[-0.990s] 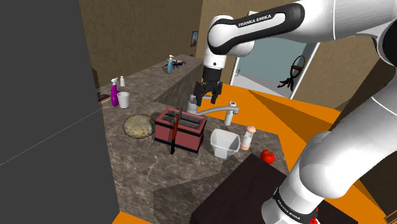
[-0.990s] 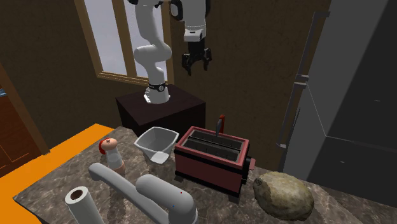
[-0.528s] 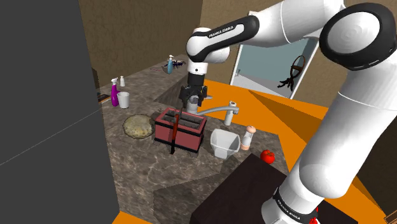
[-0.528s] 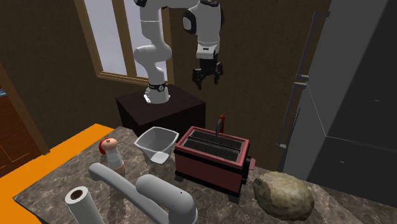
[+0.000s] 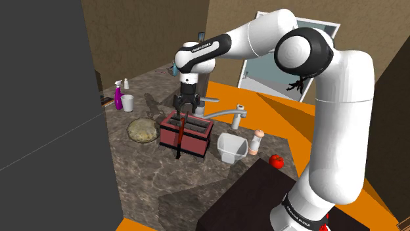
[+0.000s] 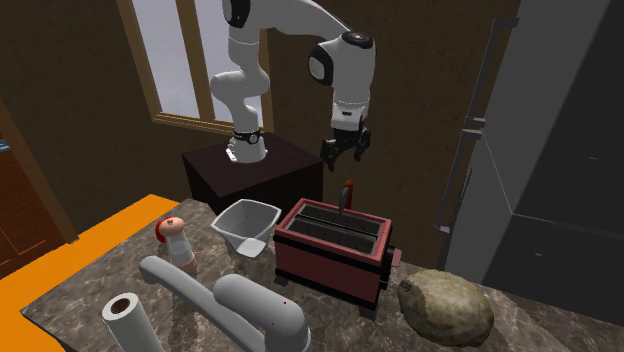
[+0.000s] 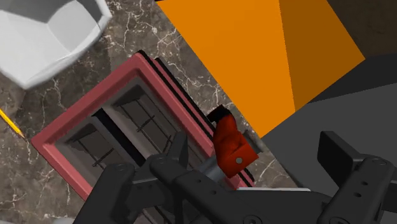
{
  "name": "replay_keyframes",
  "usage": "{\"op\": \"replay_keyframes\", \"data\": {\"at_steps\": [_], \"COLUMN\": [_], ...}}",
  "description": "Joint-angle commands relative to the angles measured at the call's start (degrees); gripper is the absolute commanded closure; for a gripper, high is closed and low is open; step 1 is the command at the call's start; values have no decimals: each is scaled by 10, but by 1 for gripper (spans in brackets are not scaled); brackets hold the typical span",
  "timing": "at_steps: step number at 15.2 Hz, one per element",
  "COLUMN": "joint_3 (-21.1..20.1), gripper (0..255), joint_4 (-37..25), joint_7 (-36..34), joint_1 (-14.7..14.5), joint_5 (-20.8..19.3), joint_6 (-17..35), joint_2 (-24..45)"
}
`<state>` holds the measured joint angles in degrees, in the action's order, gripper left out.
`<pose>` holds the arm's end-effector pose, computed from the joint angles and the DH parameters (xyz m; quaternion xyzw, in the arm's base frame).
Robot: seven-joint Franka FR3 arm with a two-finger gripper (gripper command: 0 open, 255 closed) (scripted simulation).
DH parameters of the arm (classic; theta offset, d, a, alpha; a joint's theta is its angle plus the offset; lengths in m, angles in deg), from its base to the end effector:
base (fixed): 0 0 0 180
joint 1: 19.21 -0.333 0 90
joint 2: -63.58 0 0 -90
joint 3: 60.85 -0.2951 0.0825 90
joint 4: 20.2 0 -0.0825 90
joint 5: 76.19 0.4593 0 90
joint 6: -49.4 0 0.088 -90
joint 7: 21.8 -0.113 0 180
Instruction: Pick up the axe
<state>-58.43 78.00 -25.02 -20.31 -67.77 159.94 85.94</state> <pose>0.6935 -0.0036 0.2862 -0.9921 0.0701 0.0877 0.0567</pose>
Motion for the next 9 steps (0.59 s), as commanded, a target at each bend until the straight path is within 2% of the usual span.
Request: {"op": "replay_keyframes", "data": {"at_steps": [1, 9], "joint_3": [0, -2], "gripper": [0, 0], "joint_4": [-52, -33], "joint_7": [-4, 2], "joint_1": [1, 1], "joint_5": [2, 5], "joint_6": [-9, 37], "joint_2": [49, 76]}}
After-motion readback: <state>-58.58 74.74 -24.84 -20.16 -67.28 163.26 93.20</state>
